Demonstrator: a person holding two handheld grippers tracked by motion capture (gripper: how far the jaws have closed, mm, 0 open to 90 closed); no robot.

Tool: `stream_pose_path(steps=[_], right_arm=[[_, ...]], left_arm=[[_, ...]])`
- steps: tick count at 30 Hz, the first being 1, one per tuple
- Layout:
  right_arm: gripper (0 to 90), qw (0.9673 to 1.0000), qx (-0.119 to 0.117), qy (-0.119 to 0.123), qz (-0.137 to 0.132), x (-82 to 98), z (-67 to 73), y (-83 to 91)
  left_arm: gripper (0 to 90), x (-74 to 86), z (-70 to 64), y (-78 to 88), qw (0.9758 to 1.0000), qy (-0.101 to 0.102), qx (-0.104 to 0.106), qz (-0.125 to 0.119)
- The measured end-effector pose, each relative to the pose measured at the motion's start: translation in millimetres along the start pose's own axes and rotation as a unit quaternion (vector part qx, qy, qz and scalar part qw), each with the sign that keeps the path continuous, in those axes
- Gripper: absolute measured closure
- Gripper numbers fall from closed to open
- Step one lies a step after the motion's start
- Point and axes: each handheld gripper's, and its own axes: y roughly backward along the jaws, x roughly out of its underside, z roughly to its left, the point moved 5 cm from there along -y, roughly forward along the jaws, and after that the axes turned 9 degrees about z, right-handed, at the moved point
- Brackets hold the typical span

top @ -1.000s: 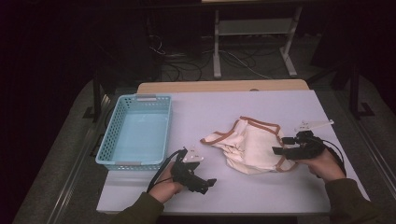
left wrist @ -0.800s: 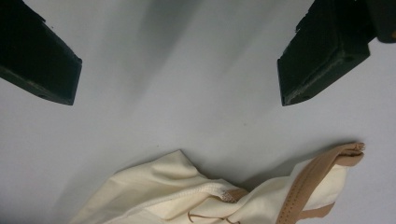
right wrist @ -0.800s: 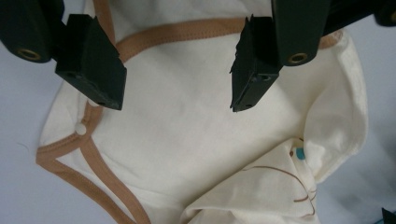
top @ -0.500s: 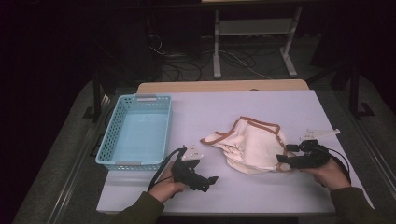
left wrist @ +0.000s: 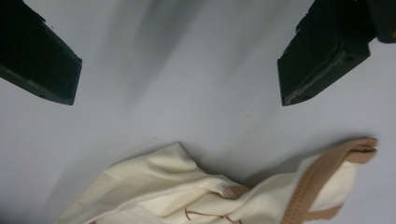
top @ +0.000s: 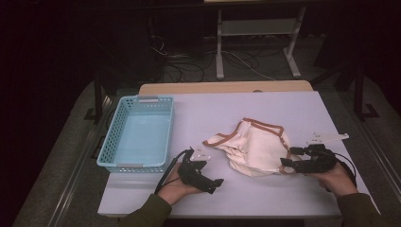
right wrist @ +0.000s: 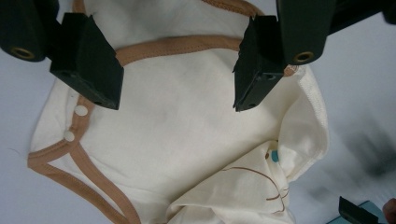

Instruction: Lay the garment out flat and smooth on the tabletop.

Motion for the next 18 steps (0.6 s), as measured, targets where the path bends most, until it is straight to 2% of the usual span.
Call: stream_pose_path(steps=[1,2,6,7,11,12,13,18], right_arm=[[32.2,1.0000,0.000,0.002,-0.001,-0.1,-0.2,0.1],[32.2,1.0000,0.000,0.002,-0.002,-0.1,-0.3,0.2],[31.9,0.9999,0.000,0.012,0.004,0.0,2.1,-2.1],[31.9,0.9999,0.001,0.016,0.004,-0.3,2.6,-2.0],[31.9,0.9999,-0.002,0.017,-0.001,-1.0,5.6,-0.7],[31.9,0.9998,-0.004,0.018,-0.001,-1.1,6.0,-0.9],[31.9,0.9998,-0.006,0.019,0.000,-1.3,6.9,-1.3],[31.9,0.9997,-0.006,0.025,0.001,-1.8,9.4,-3.3]], left_arm=[[0.0,-0.6,-0.8,-0.6,1.0000,0.007,0.001,0.000],[0.0,-1.3,-0.1,-1.5,1.0000,0.000,0.002,0.003],[0.0,-4.0,0.7,-4.5,0.9999,0.007,-0.005,0.006],[0.0,-5.1,1.4,-5.3,0.9999,0.013,-0.008,0.002],[0.0,-8.1,3.2,-5.2,0.9997,0.008,-0.022,0.006],[0.4,-9.5,2.4,-4.9,0.9996,0.015,-0.025,-0.001],[1.6,-10.3,3.5,-4.3,0.9996,0.010,-0.028,0.000],[8.0,-15.6,5.6,-5.2,0.9992,0.019,-0.034,-0.006]])
